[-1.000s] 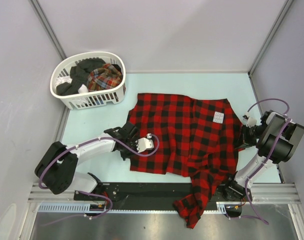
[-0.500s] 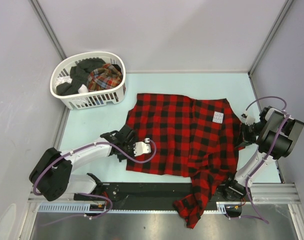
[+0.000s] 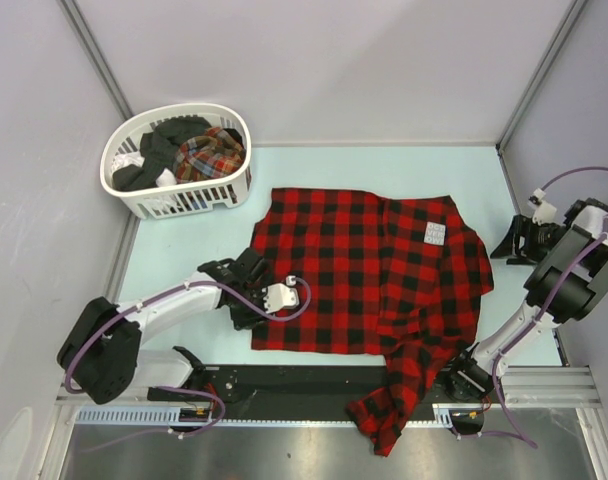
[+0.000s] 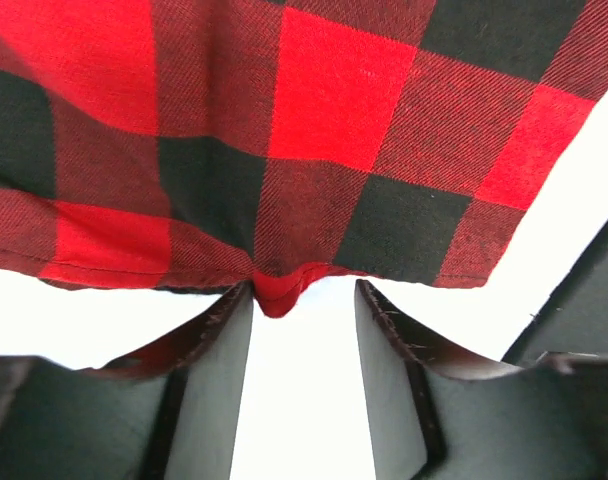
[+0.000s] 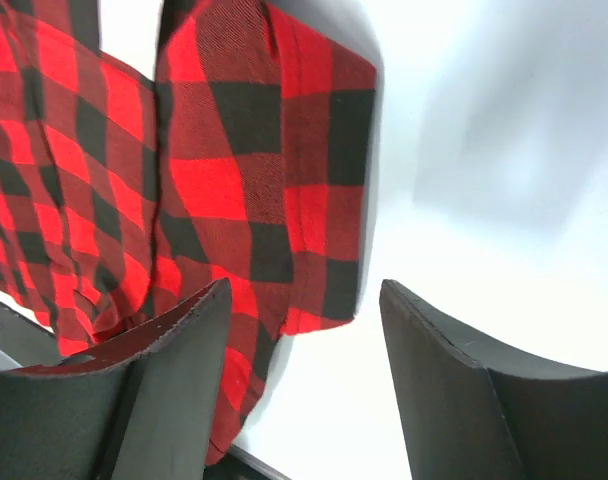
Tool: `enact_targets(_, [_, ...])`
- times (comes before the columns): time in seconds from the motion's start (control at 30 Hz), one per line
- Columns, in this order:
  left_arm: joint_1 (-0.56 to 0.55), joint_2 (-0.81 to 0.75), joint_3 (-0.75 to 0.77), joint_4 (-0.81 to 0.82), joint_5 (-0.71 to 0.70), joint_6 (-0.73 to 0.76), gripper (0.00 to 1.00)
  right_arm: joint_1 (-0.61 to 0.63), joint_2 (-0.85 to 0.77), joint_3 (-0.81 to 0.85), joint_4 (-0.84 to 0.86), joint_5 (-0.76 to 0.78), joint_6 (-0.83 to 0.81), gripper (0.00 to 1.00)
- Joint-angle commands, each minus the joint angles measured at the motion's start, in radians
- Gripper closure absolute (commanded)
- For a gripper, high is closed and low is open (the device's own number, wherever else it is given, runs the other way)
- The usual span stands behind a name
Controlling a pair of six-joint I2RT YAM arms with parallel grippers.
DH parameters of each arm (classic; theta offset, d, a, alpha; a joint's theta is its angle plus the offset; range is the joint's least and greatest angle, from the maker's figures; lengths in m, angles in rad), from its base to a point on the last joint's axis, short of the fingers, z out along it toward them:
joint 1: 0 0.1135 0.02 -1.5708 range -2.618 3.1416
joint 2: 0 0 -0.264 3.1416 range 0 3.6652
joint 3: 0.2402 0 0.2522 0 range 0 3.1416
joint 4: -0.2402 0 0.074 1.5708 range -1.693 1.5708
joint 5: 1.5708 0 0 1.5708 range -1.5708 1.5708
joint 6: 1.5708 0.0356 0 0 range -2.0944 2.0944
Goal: Fold and stack the long sleeve shirts
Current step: Flatten the shirt out
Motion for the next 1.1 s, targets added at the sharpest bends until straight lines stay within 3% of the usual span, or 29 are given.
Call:
enact_targets(0.0, [0.027,-0.024,0.066,-0.042,0.078,-0.023,0.48,0.008,0.045,0.030,0.018,-0.083,0.023,0.34])
enact_targets(0.33, [0.063,0.000,0.070,-0.003,0.098,-0.046,0.46,0.046,0.197,0.002,0.182,-0.024,0.118,0.45])
enact_targets(0.43, [0.071,0.019,0.059,0.031,0.085,-0.065,0.45,0.065,0.169,-0.074,0.258,0.059,0.132,0.65])
enact_targets(0.47, [0.073,0.026,0.054,0.036,0.085,-0.066,0.47,0.065,0.166,-0.081,0.271,0.085,0.141,0.84])
enact_targets(0.53, [0.073,0.055,0.047,0.047,0.081,-0.072,0.54,0.056,0.169,-0.068,0.298,0.153,0.153,1.00])
enact_targets(0.57, [0.074,0.065,0.042,0.050,0.079,-0.074,0.63,0.052,0.171,-0.059,0.305,0.170,0.156,1.00])
enact_targets(0.67, [0.074,0.088,0.019,0.074,0.061,-0.072,0.76,0.054,0.169,-0.014,0.319,0.204,0.170,1.00])
enact_targets(0.83, [0.073,0.111,0.020,0.082,0.041,-0.069,0.87,0.091,0.137,0.003,0.342,0.293,0.164,1.00])
enact_targets(0.93, [0.074,0.102,0.021,0.073,0.041,-0.071,0.87,0.101,0.125,0.020,0.313,0.333,0.127,1.00])
enact_targets(1.03, [0.074,0.074,0.059,0.032,0.053,-0.063,0.66,0.098,0.099,0.081,0.180,0.255,0.051,0.63])
enact_targets(1.07, [0.074,0.060,0.074,0.018,0.067,-0.060,0.54,0.094,0.055,0.090,0.150,0.219,0.029,0.41])
